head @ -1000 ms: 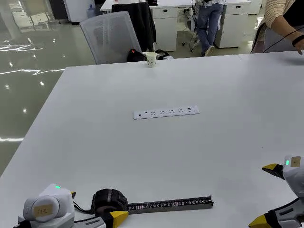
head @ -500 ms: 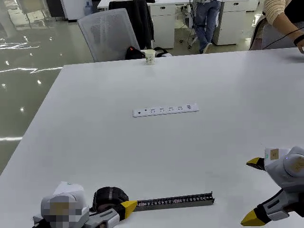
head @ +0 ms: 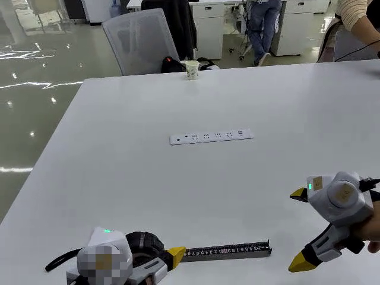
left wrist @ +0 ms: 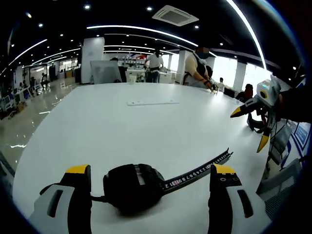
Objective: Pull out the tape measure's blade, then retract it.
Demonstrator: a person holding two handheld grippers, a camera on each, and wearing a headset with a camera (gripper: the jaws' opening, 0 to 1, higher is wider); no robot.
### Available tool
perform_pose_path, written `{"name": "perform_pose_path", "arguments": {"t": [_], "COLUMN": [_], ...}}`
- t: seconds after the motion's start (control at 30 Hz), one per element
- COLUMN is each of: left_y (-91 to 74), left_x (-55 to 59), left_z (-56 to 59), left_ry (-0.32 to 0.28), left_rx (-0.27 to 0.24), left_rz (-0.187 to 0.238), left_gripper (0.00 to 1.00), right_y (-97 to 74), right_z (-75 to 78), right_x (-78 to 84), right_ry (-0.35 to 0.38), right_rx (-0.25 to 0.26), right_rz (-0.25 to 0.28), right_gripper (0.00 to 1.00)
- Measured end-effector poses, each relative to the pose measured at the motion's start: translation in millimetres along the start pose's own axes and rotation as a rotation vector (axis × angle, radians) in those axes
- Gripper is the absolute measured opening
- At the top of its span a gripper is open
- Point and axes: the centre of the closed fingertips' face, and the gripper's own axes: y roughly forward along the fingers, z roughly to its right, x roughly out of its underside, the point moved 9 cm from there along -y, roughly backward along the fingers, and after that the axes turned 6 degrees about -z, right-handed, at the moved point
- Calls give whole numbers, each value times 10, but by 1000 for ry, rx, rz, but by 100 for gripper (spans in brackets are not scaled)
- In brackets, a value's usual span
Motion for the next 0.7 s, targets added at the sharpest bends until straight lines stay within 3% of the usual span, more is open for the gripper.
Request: {"name": "perform_pose_path", "arguments": {"t": [0.2,0.37,0.7], "left_y": [94,157,188], "left_x": [54,165,277], "left_z": [-25,-74,-79], "left_ry": [-14,-66,-40], "left_rx": [-32,-71,-103], "left_rz": [8,15,41], "left_gripper": [99,99,99], "right_y": [111,236,415], "right_z": [58,97,136], "right_x": [-32,-7,2], "right_ry": [-45,-63,-89], "right_rx": [-23,-47,-72], "right_rz": [-15,-49,-85], "right_gripper": [99,99,96]}}
